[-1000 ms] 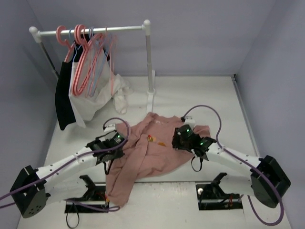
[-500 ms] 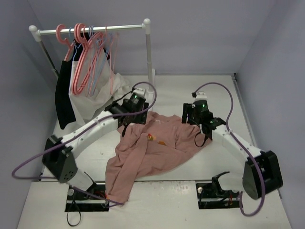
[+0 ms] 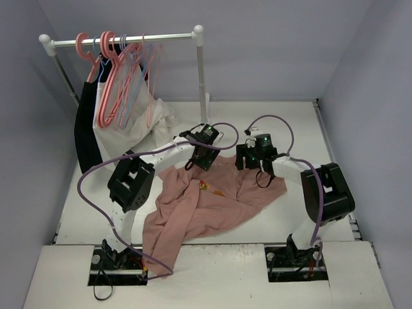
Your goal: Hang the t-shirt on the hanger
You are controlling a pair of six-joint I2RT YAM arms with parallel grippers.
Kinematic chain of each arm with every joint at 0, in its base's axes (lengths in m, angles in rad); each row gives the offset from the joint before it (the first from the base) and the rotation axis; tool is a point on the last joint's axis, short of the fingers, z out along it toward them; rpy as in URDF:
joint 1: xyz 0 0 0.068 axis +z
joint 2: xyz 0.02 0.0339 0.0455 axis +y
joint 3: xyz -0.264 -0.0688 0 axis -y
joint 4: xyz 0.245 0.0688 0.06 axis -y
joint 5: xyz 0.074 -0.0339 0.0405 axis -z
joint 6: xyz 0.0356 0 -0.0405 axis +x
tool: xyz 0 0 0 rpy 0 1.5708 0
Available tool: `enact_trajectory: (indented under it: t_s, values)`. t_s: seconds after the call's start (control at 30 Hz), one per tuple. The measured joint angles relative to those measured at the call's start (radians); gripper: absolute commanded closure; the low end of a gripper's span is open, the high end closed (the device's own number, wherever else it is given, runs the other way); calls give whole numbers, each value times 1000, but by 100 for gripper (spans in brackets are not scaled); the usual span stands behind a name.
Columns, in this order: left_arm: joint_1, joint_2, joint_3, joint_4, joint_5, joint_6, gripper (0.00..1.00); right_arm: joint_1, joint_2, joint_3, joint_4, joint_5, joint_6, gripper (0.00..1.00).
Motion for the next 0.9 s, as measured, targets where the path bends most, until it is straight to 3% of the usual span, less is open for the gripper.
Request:
enact_trajectory:
  t_s: [0.23,0.47,0.53,0.57,0.6,0.77,0.9]
  values:
    - [1,-11,-10,25,-92,6,41,-11,44,33,41,-24,-1,29]
    - [13,1,-31,53,-128,6,66,-11,104,72,54,-59,6,29]
    - [22,7,-31,58,-125,5,82,-11,114,77,65,-76,7,31]
    - [26,9,-31,60,-124,5,96,-10,117,78,71,-86,8,37]
    - [28,11,-32,60,-122,5,100,-10,118,78,75,-95,10,41]
    - [44,11,-43,67,-118,6,100,-11,139,79,93,-156,23,88]
    - [60,-4,-79,81,-91,5,100,-10,150,80,92,-180,26,99]
